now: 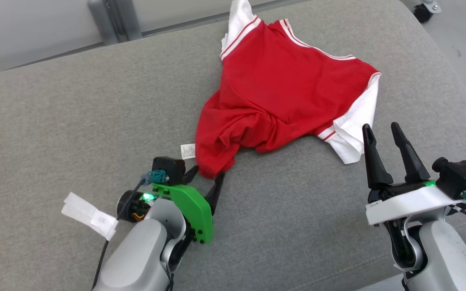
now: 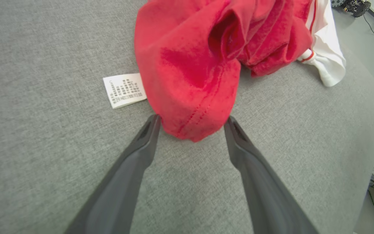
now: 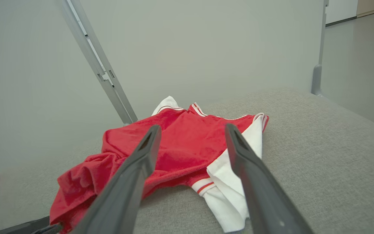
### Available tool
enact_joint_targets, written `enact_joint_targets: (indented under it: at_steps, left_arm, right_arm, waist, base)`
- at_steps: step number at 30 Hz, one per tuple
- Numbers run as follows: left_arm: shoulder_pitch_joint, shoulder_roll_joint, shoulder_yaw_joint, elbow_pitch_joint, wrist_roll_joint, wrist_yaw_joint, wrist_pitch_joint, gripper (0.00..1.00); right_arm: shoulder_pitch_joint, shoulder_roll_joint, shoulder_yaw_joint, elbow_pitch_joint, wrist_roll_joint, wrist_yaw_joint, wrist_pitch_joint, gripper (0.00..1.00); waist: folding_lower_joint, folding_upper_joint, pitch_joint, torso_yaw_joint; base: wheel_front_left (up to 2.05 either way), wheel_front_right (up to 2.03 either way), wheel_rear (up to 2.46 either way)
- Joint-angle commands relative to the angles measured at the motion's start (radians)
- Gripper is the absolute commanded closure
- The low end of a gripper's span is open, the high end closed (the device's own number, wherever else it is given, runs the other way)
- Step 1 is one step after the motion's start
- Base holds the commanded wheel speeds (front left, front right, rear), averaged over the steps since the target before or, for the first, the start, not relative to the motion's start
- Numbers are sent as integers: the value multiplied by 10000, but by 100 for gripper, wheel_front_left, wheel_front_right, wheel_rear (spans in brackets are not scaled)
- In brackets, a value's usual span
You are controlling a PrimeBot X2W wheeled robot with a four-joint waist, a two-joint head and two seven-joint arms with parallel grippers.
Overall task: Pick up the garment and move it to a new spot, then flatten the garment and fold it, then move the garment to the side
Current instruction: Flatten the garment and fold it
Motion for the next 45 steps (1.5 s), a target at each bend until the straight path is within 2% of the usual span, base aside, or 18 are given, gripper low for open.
enact_joint_targets:
  at_steps: [1,3,4,5,6,8,11,14,20,23,26,27,29,30,33,38,43,45]
  left_arm:
    - [-289,1,50,190,-71,117,-166,0]
    - [-492,-30,-12,567,1,291,-338,0]
    - [-585,-48,-46,708,20,321,-451,21]
    - [-654,-57,-40,792,-54,308,-568,75]
    - [-727,-67,-64,890,-118,246,-645,100]
    - [-864,4,-47,891,-156,165,-816,100]
    - [-986,572,97,549,-167,26,-1014,100]
    - [-1023,1395,236,-54,-317,-116,-575,100]
    - [-1662,3564,345,-966,-670,-315,1130,100]
    - [-2162,4366,66,-984,-944,-355,1719,100]
    - [-2639,5023,-651,-963,-1375,-347,1654,100]
    - [-2827,5339,-906,-801,-1280,-346,1471,89]
    - [-3181,5551,-1235,-363,-1249,-348,851,16]
    - [-3325,5591,-1290,-97,-1186,-348,505,0]
    - [-3507,5472,-1705,647,-1418,-351,-376,0]
    - [-3599,5515,-2662,992,-1502,-351,-1143,0]
    - [-3204,5382,-2749,857,-1925,-345,-1735,0]
    - [-2986,5246,-2610,573,-2104,-197,-1879,0]
  right_arm:
    - [-77,28,-24,31,14,-3,-25,0]
    - [-93,61,-24,64,-18,-3,-26,0]
    - [-97,67,-22,79,-41,-3,-26,0]
    - [-98,61,-26,90,-47,-3,-26,0]
    - [-87,51,-45,97,-55,-5,-26,0]
    - [-53,44,-82,76,-71,-3,-26,0]
    - [26,34,-150,33,-105,-3,-26,0]
    - [128,31,-229,-39,-110,-3,-26,0]
    - [16,54,-246,-67,-65,-3,-26,0]
    - [-169,111,-153,-29,-26,-5,-26,0]
    - [-340,158,-52,70,21,-5,-26,0]
    - [-405,193,10,131,36,-5,-26,0]
    - [-537,246,74,167,54,-3,-26,0]
    - [-583,263,90,205,54,-3,-26,0]
    - [-639,275,173,325,13,-3,-26,0]
    - [-403,163,122,441,-23,-3,-26,0]
    - [-191,80,-19,430,-28,-3,-26,0]
    - [-84,52,-87,429,-46,-3,-26,0]
  waist:
    - [0,-1,131,-150]
    - [0,-1,97,-140]
    - [0,-1,62,-123]
    - [0,-1,34,-103]
    - [0,-1,-8,-69]
    - [0,-1,-53,-10]
    - [0,-1,-129,61]
    - [0,-1,-134,106]
    - [0,-1,122,64]
    - [0,-1,329,-82]
    - [0,-1,502,-243]
    - [0,-1,564,-308]
    - [0,-1,652,-378]
    - [0,-1,664,-392]
    - [0,-1,589,-358]
    - [0,-1,288,99]
    - [0,-1,-53,650]
    - [0,-1,-179,843]
  base:
    - [0,0,0]
    - [0,0,0]
    - [0,0,0]
    - [0,0,0]
    - [0,0,0]
    - [0,0,0]
    - [0,0,0]
    - [0,0,0]
    - [0,0,0]
    - [0,0,0]
    - [0,0,0]
    - [0,0,0]
    - [0,0,0]
    - [0,0,0]
    - [0,0,0]
    - [0,0,0]
    - [0,0,0]
    - [0,0,0]
